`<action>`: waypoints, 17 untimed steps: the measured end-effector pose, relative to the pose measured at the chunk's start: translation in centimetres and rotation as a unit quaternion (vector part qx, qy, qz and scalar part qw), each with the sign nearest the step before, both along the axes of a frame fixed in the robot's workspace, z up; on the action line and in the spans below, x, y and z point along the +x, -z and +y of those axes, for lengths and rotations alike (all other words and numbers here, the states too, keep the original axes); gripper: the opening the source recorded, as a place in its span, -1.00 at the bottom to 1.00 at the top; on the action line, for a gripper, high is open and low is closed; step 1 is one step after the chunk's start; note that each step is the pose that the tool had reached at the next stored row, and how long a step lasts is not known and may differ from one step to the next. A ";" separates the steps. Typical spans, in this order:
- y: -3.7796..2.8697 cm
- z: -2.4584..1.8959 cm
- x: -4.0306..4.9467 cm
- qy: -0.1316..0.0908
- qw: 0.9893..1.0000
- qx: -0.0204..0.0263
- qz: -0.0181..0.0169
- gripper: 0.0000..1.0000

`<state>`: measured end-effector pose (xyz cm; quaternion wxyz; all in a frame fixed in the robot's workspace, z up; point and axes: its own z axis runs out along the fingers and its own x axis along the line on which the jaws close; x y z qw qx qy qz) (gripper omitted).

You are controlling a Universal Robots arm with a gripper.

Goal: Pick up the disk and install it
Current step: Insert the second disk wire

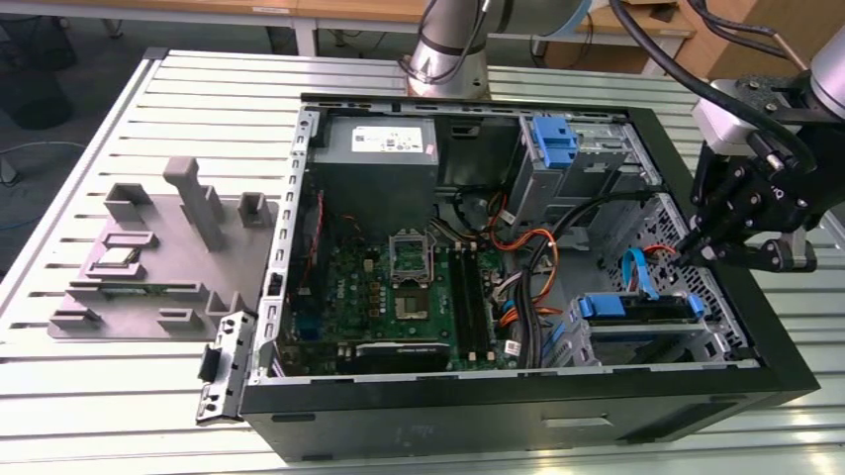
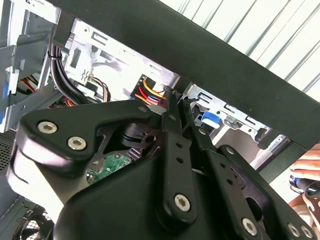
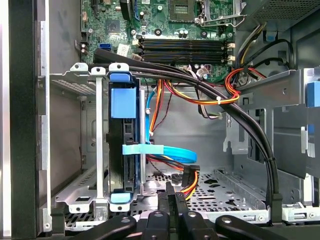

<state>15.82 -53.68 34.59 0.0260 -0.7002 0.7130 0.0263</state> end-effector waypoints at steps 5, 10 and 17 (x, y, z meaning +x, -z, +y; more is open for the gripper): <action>0.00 0.00 0.00 0.000 1.000 0.000 0.000 -0.68; 0.00 -0.01 -0.06 0.000 1.000 0.000 0.000 -0.68; 0.00 -0.23 -0.91 -0.001 1.000 -0.005 -0.002 -0.68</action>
